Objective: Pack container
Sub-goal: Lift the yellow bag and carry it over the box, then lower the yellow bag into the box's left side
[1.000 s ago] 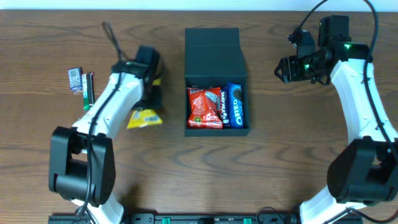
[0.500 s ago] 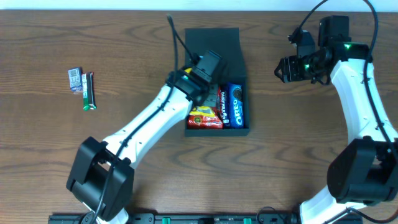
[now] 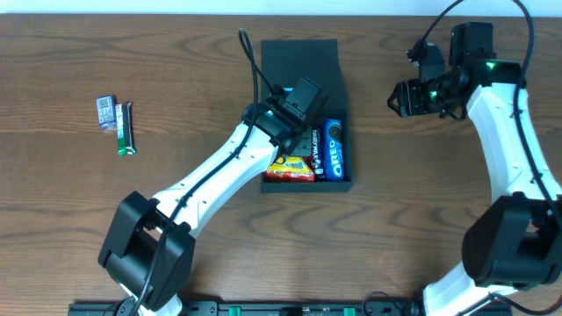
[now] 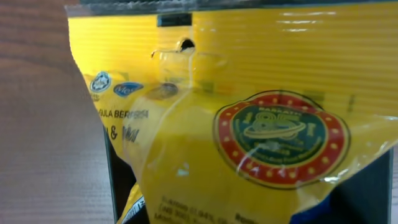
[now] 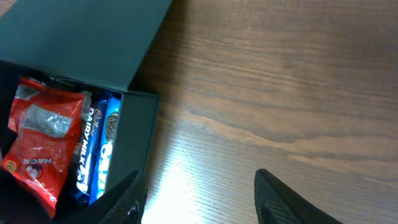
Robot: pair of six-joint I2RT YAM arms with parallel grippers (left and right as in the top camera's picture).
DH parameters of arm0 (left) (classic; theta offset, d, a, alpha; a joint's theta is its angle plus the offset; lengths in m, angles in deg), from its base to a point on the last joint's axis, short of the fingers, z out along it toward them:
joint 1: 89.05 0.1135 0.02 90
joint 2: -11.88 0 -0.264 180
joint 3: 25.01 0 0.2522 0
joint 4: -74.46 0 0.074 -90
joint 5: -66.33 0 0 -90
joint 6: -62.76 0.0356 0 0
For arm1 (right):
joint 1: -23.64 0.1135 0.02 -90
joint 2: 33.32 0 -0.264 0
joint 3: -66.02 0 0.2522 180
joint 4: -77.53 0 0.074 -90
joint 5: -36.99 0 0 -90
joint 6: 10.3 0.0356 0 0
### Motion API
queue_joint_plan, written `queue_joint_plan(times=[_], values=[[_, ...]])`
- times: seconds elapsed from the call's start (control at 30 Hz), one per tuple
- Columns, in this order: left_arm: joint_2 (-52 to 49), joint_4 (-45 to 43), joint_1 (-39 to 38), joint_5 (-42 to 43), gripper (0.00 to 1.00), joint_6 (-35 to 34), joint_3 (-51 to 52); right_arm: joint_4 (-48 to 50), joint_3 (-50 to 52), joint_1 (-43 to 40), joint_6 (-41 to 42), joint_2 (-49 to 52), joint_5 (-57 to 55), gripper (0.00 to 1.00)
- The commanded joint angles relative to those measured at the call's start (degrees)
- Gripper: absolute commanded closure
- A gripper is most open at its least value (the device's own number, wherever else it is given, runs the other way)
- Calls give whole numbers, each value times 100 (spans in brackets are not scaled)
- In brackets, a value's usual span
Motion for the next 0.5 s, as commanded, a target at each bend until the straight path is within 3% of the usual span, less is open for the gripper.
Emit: queue_joint_plan(times=[0.0, 0.13, 0.33, 0.47], values=[[-70, 74, 15, 44, 57, -195, -98, -15, 33, -24, 11, -142, 68, 44], [-70, 20, 15, 42, 25, -190, -98, -17, 33, -24, 11, -142, 68, 43], [-68, -46, 20, 42, 25, -184, -149, -24, 33, -24, 9, -142, 68, 43], [-57, 0, 20, 2, 35, 107, -448, -22, 33, -26, 9, -142, 68, 43]])
